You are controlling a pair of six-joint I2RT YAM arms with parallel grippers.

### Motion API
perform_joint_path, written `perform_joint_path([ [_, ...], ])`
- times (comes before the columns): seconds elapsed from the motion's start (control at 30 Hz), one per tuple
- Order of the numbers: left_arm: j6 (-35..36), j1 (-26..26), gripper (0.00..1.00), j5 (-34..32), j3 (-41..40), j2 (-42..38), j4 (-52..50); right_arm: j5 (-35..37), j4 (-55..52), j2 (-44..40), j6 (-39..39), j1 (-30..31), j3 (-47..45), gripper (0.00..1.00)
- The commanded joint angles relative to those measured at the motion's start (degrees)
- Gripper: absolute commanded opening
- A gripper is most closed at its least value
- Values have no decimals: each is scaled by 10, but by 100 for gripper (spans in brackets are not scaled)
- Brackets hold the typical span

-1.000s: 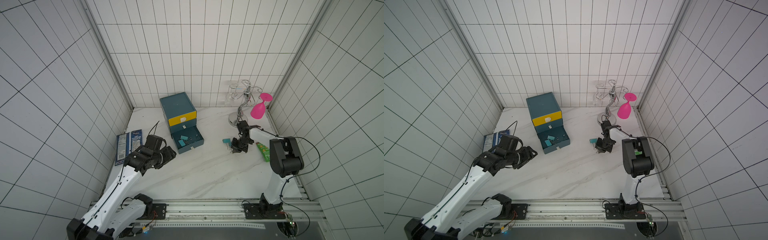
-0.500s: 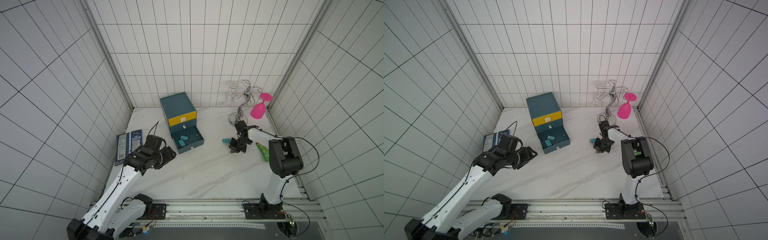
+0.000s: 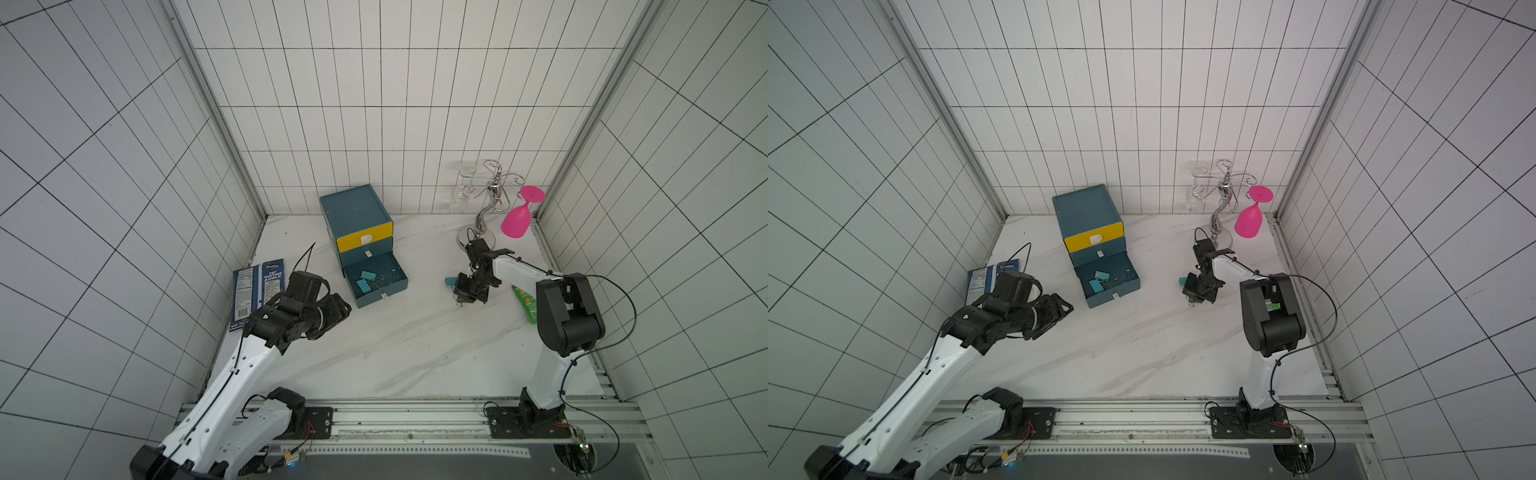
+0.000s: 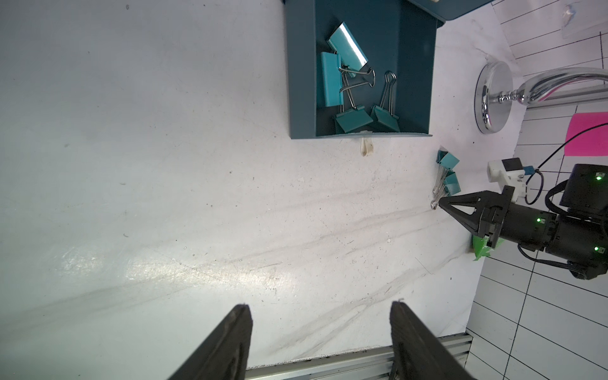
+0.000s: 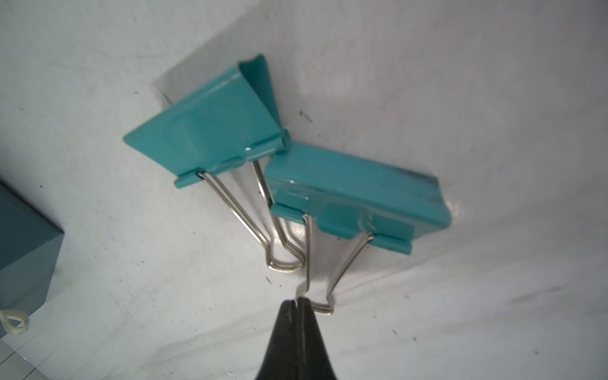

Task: Put the binder clips in the drawer according to color
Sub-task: Move the binder clip to the center of the board.

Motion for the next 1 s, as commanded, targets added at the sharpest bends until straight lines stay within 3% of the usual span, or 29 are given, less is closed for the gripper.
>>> perform_joint_path([
  [0.0,9,4,70,-1,-2,-8,-4,3,-7,-1,7,5,9,0],
  [0.57,11,5,70,-11,-5,-36,-18,7,32,-9,27,25,-69,0],
  [0.97,16,5,70,19,-4,-22,-12,20,76,-105,110,116,-204,0],
])
